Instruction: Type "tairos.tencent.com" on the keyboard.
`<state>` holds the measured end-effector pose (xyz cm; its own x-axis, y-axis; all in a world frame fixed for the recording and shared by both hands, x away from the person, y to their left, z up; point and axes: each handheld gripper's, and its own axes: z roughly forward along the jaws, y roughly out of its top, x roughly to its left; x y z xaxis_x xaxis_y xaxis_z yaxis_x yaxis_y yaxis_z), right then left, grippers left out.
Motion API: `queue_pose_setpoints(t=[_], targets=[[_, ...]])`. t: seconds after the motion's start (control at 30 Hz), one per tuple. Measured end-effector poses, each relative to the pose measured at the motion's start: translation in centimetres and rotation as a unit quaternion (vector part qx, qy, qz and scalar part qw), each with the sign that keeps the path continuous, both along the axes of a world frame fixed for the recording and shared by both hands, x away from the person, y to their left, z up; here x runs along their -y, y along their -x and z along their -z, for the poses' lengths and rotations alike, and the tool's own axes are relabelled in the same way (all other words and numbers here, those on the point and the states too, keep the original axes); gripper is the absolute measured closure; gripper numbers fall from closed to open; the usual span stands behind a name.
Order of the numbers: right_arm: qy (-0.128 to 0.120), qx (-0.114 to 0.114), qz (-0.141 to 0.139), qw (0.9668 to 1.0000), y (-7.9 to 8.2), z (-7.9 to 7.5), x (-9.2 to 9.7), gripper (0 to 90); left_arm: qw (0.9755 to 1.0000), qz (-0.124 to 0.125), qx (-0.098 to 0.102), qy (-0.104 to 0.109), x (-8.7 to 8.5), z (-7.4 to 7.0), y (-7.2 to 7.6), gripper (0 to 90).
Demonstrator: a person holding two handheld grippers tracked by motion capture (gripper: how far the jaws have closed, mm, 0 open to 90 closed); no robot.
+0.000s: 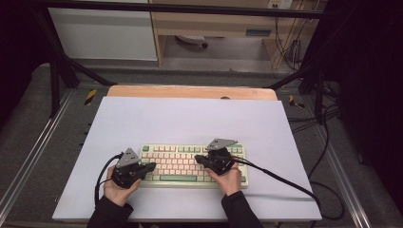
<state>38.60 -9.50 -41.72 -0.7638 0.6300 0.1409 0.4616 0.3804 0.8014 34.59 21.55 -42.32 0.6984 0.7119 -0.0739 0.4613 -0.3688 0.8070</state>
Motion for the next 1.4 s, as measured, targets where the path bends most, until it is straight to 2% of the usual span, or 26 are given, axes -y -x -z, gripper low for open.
queue_pose_setpoints(t=[0.1,0.2,0.33,0.43,0.73,1.4], targets=[[-0.008,0.006,-0.004,0.9999,0.3,-0.6,0.1,90.0,1.0,-0.001,0.0,0.0,0.0,0.0,0.0,90.0],[-0.007,0.006,-0.012,0.9999,0.7,-0.8,-0.3,90.0,1.0,-0.001,0.0,0.0,0.0,0.0,0.0,90.0],[-0.006,0.004,-0.026,0.9996,1.1,-0.5,-1.2,90.0,1.0,-0.001,0.0,0.0,-0.1,0.0,0.0,90.0],[-0.006,0.0,-0.027,0.9996,1.2,-0.1,-1.5,90.0,1.0,-0.001,0.0,0.0,-0.1,0.0,0.0,90.0],[0.001,-0.011,-0.036,0.9993,1.7,0.9,-1.9,90.0,1.0,-0.001,0.0,-0.001,0.0,0.0,0.0,90.0],[0.022,-0.016,-0.043,0.9987,1.9,1.9,-2.3,90.0,1.0,-0.001,0.0,0.0,-0.1,0.0,0.0,90.0]])
